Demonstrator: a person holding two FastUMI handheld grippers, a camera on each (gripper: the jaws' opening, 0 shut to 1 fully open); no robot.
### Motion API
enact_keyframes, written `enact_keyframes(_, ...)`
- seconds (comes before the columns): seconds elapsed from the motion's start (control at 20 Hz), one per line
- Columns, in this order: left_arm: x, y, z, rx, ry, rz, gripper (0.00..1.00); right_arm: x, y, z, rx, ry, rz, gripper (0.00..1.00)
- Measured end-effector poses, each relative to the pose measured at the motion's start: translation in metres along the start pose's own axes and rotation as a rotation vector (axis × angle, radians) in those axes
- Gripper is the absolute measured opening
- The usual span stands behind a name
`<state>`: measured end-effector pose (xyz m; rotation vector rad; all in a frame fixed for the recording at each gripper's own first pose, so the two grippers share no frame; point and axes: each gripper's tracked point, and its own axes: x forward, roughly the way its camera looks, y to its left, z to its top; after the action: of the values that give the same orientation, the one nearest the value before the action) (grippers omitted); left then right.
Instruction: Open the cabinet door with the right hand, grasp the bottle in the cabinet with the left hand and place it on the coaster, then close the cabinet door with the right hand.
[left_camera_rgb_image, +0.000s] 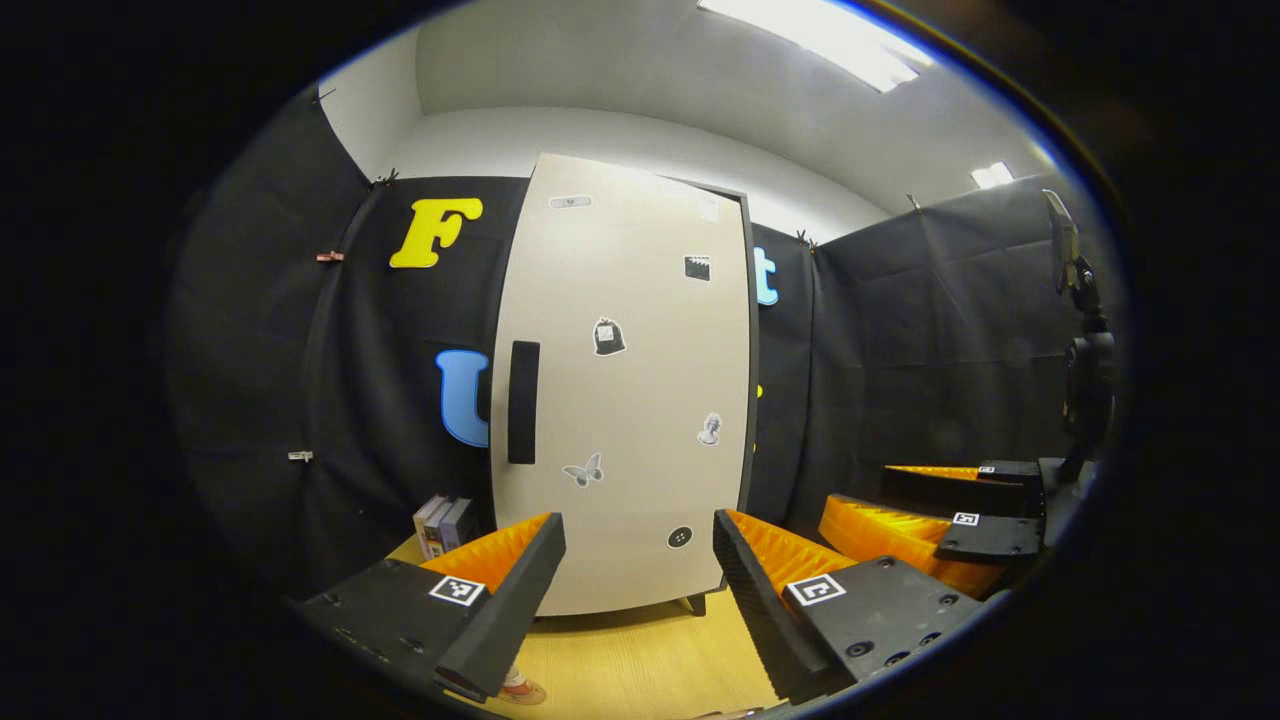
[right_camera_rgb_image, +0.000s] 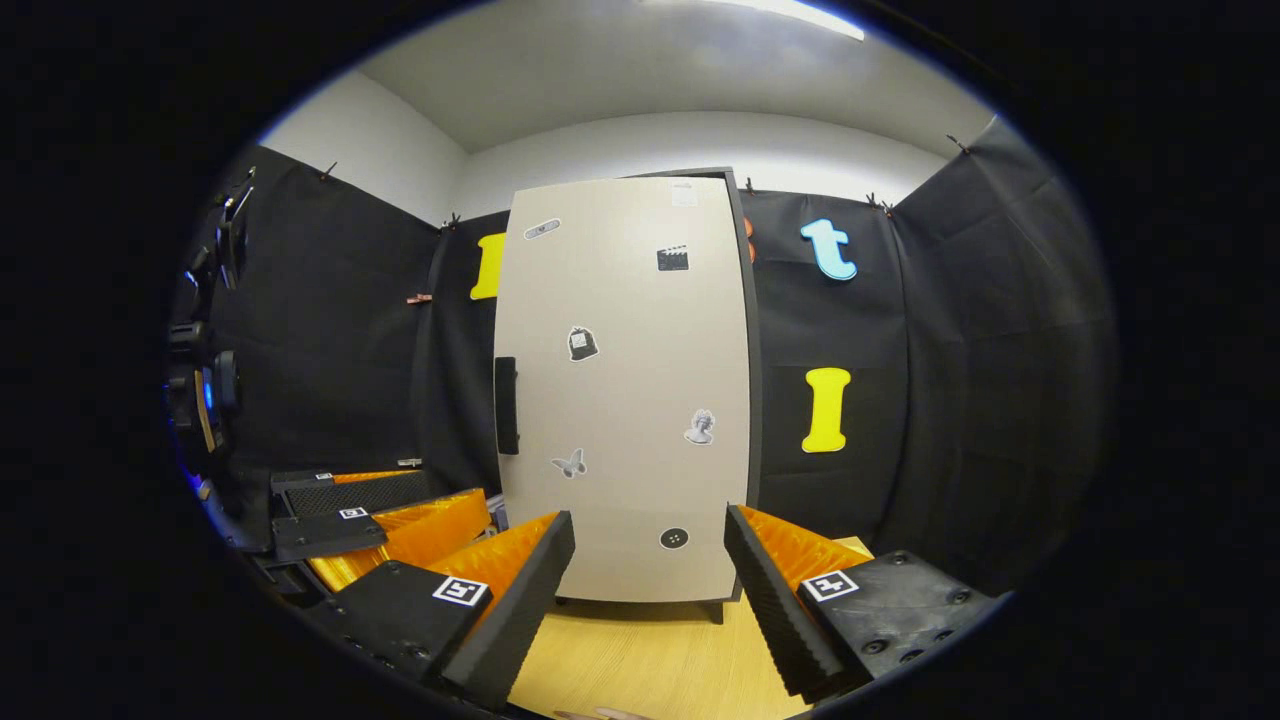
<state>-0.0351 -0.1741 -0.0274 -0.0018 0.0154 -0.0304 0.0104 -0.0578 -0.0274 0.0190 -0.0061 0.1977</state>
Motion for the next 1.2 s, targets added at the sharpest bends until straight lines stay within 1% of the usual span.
enact_keyframes(0.25,-0.0015,0.001,0.0029,-0.012,-0.01,0.002,0.94,-0.0017,0.0,0.0011,-0.016,0.006,-0.007,0.98)
enact_keyframes(0.7,-0.0043,-0.0002,-0.0002,-0.002,-0.005,0.003,0.95,-0.0013,-0.0027,0.0016,0.0,0.026,-0.017,0.98)
enact_keyframes(1.2,-0.0057,-0.008,-0.0036,-0.002,0.011,-0.027,0.95,-0.0049,-0.0064,0.0017,-0.015,0.04,-0.028,0.98)
